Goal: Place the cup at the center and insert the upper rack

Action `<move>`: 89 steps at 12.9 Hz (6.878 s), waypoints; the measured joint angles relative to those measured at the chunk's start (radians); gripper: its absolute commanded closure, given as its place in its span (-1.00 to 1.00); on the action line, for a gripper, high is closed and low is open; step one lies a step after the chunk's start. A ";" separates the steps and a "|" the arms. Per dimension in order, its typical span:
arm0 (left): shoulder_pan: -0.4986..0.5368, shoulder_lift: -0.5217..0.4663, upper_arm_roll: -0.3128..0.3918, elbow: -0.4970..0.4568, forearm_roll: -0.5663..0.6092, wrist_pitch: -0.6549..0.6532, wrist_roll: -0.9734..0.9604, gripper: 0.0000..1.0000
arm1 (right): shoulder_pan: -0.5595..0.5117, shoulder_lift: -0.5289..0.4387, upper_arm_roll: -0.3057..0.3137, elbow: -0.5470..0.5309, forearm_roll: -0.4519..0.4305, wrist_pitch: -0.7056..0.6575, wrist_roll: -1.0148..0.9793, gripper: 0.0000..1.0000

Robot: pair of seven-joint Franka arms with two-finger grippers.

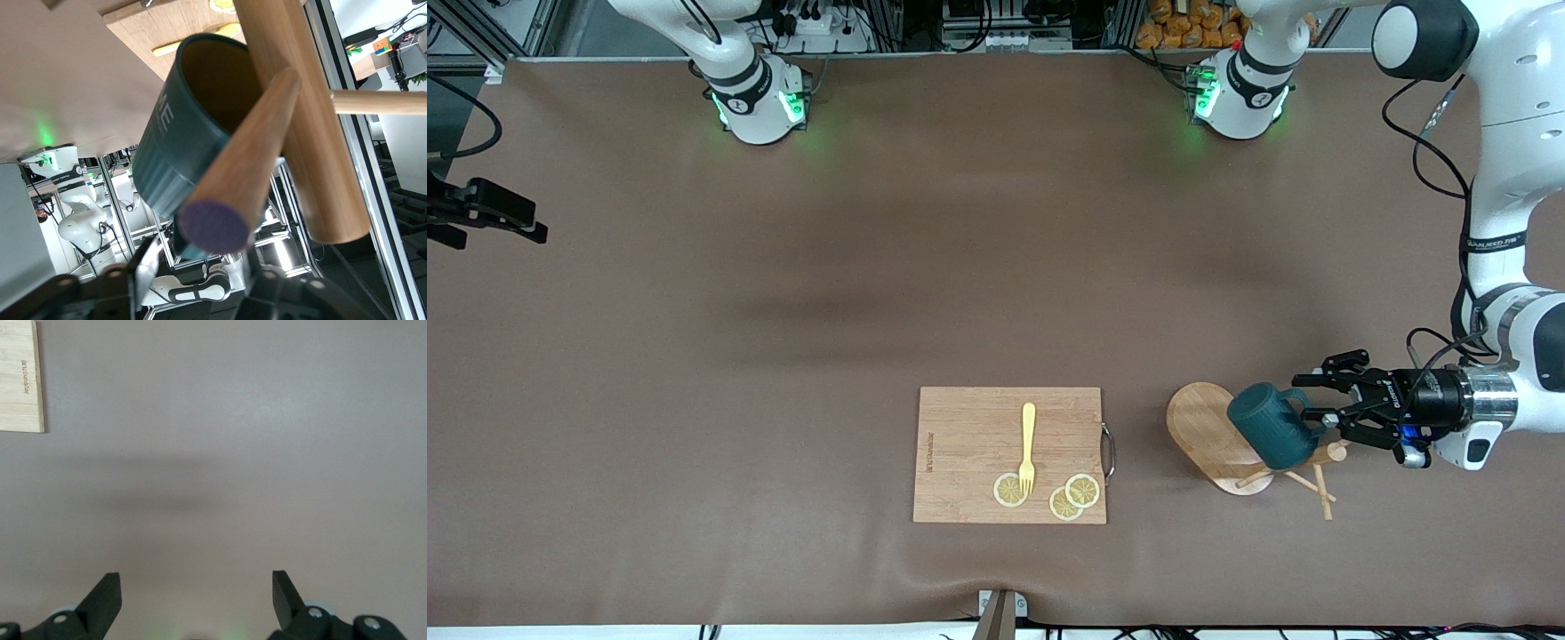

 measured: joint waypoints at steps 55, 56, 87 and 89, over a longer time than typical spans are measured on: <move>-0.241 -0.700 0.010 -0.116 1.243 -0.007 0.336 -1.00 | -0.013 -0.001 0.016 0.061 0.000 0.001 0.006 -1.00; -0.252 -0.724 0.007 -0.136 1.273 -0.004 0.344 -1.00 | -0.013 -0.001 0.016 0.061 0.000 0.001 0.006 -1.00; -0.223 -0.787 -0.117 -0.250 1.443 0.192 0.484 -1.00 | -0.013 0.001 0.015 0.053 -0.001 -0.069 0.008 -1.00; -0.197 -0.777 -0.129 -0.243 1.442 0.192 0.484 -1.00 | -0.013 0.001 0.015 0.053 -0.005 -0.069 0.008 -1.00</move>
